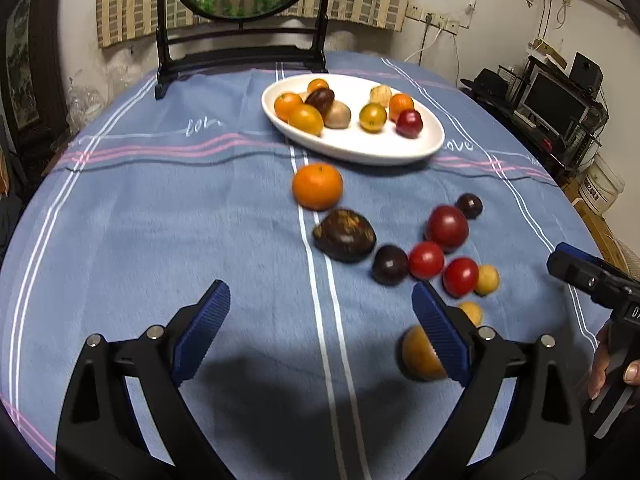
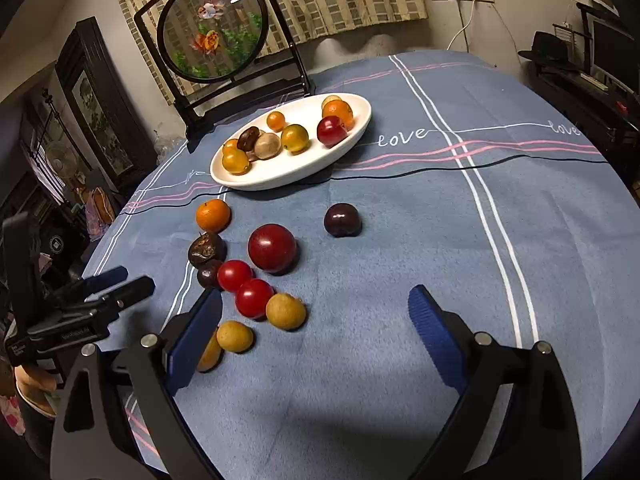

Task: Organize fruits
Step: 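Withdraw both open grippers from the plate toward the remaining fruits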

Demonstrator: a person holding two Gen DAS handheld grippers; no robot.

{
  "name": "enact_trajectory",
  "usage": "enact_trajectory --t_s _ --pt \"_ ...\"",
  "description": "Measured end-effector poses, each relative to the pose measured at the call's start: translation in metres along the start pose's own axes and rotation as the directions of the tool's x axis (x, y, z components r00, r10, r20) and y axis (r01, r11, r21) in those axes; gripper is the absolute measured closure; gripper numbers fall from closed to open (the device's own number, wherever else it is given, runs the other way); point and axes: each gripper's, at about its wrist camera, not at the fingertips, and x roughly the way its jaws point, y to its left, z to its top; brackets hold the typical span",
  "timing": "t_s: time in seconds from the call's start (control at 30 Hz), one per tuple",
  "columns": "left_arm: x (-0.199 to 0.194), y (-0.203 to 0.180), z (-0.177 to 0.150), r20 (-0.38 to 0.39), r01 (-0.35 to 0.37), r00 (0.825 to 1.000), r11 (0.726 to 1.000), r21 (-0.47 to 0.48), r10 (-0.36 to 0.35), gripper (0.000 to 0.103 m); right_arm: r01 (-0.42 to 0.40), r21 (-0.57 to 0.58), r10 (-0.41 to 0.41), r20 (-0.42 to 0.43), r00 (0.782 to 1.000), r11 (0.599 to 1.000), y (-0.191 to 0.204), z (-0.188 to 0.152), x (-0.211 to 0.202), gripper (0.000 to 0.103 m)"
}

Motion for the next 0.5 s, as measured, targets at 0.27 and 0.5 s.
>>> enact_trajectory --t_s 0.27,0.5 --pt "-0.001 -0.024 -0.013 -0.036 0.059 0.998 0.995 0.076 -0.056 0.009 -0.005 0.026 0.006 -0.036 0.999 1.000 -0.008 -0.014 0.003 0.009" --pt "0.010 -0.046 -0.020 -0.085 0.102 0.992 0.987 0.123 -0.092 0.009 -0.014 0.035 0.016 -0.045 0.999 0.999 -0.008 -0.017 0.005 0.009"
